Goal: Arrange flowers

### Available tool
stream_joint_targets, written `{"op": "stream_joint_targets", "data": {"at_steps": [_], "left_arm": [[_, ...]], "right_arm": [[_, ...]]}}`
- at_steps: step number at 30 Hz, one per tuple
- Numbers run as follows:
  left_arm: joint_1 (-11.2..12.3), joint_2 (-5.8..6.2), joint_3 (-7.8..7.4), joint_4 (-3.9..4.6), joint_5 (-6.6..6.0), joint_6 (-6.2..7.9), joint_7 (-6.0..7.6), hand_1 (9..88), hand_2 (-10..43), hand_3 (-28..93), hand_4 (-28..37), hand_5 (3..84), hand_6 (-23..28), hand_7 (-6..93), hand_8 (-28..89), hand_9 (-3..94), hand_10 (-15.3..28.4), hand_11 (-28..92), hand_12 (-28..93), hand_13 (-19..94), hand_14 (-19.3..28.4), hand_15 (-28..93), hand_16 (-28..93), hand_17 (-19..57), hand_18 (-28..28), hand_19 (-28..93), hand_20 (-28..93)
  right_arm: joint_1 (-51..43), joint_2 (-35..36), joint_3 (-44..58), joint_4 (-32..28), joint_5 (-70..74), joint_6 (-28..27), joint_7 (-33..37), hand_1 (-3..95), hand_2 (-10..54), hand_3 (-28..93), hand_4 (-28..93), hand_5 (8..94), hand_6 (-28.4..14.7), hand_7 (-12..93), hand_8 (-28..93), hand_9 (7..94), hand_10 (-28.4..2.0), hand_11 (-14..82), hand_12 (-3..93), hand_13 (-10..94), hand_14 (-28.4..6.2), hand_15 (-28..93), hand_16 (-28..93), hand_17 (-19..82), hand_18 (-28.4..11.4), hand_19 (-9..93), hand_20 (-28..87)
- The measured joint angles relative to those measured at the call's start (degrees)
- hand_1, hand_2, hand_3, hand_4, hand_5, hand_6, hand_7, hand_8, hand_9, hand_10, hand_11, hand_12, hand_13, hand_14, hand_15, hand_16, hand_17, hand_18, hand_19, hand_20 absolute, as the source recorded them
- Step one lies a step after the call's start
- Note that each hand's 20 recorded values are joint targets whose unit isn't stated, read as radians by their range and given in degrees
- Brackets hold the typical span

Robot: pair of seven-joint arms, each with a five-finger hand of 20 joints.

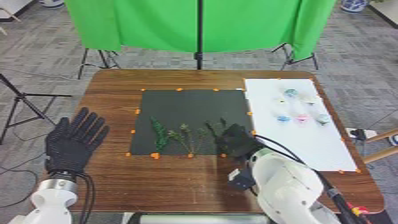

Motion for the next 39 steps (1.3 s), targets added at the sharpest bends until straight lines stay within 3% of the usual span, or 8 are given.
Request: {"op": "stream_joint_targets", "data": {"at_steps": [8, 12, 15, 20, 23, 29, 35, 39], "left_arm": [[0.2, 0.00, 0.00, -0.04, -0.11, 0.10, 0.06, 30.1, 10.9, 73, -22.1, 43.5, 8.1, 10.3, -8, 39.7, 14.6, 20, 14, 31, 15.2, 39, -2, -3.5, 14.7, 31, 19], [0.2, -0.02, -0.04, -0.04, -0.13, 0.12, 0.05, 30.2, 10.9, 73, -22.1, 43.7, 7.7, 10.4, -8, 39.7, 14.5, 20, 14, 31, 15.2, 39, -2, -3.5, 14.7, 31, 19], [0.2, -0.06, -0.13, -0.04, -0.08, 0.04, 0.05, 30.2, 10.7, 73, -22.0, 44.1, 7.2, 10.6, -8, 39.6, 14.5, 20, 14, 31, 15.1, 39, -2, -3.5, 14.7, 31, 19], [0.2, -0.06, -0.24, -0.04, 0.10, -0.02, 0.05, 30.2, 10.7, 73, -22.1, 44.1, 7.5, 10.4, -8, 39.7, 14.4, 20, 14, 31, 15.1, 39, -2, -3.6, 14.7, 31, 19], [0.1, -0.06, -0.19, -0.04, 0.12, -0.03, 0.00, 30.2, 10.7, 73, -22.1, 44.1, 7.7, 10.3, -8, 39.7, 14.5, 19, 14, 31, 15.1, 39, -2, -3.5, 14.7, 31, 19], [0.0, -0.05, -0.12, -0.04, 0.12, -0.02, -0.06, 30.2, 10.7, 73, -22.1, 44.1, 7.8, 10.1, -8, 39.7, 14.4, 19, 14, 31, 15.1, 39, -2, -3.5, 14.7, 31, 19], [-0.1, -0.05, -0.12, -0.04, 0.12, -0.02, -0.05, 30.1, 10.7, 73, -22.0, 44.1, 7.8, 10.1, -8, 39.7, 14.4, 19, 14, 31, 15.1, 39, -2, -3.5, 14.7, 31, 19], [-0.2, -0.06, -0.12, -0.04, 0.14, -0.02, -0.03, 30.2, 10.7, 73, -22.1, 44.1, 7.9, 10.2, -8, 39.7, 14.4, 19, 14, 31, 15.2, 39, -2, -3.5, 14.7, 31, 19]], "right_arm": [[-1.8, 0.0, 0.0, -1.1, -0.1, -0.4, -0.7, 30.1, 12.1, 68, -19, 51.4, -12.6, 6, -7, 63.4, -24.8, 9.9, 11.0, 76, -16.1, 43, 21, 43, -25.3, 93, 22], [-1.8, 0.4, -0.6, -1.1, -2.4, 1.4, -0.3, 29.9, 9.5, 69, -18, 58.7, -11.3, 8, -8, 69.4, -23.8, 11.1, 11.5, 81, -14.5, 43, 22, 47, -25.3, 93, 26], [-1.6, 2.0, -3.6, -0.5, -9.5, 9.9, 0.0, 30.3, 7.2, 70, -18, 56.2, -11.3, 7, -8, 68.7, -23.6, 11.0, 11.8, 80, -14.6, 43, 23, 47, -25.3, 93, 28], [-1.6, 3.3, -1.9, -0.4, -14.5, 25.1, -0.7, 33.2, 4.3, 70, -19, 47.7, -11.1, 7, -8, 57.9, -23.1, 10.0, 12.6, 66, -17.0, 44, 21, 36, -24.4, 87, 24], [-1.4, 0.8, 7.3, -0.9, -6.5, 22.6, -4.9, 36.3, -0.3, 73, -21, 47.7, -10.2, 8, -8, 54.3, -21.8, 9.8, 12.9, 57, -18.0, 42, 18, 31, -23.5, 81, 24], [3.8, 0.7, 15.1, 5.5, -0.2, 7.4, -15.9, 44.9, -9.4, 80, -27, 45.8, -6.3, 15, -11, 42.9, -17.6, 8.6, 13.1, 40, -17.3, 35, 16, 22, -20.9, 67, 26], [8.0, 3.4, 12.6, 16.4, -19.4, 11.2, -22.2, 48.8, -9.5, 81, -28, 45.8, -5.1, 17, -12, 41.7, -16.9, 9.5, 13.7, 38, -16.0, 35, 17, 23, -20.7, 70, 29], [8.1, 3.5, 12.9, 17.3, -23.6, 11.8, -21.9, 50.3, -9.5, 81, -28, 46.6, -5.1, 17, -12, 42.7, -17.0, 10.4, 14.1, 39, -16.1, 36, 18, 23, -21.2, 72, 31]]}}
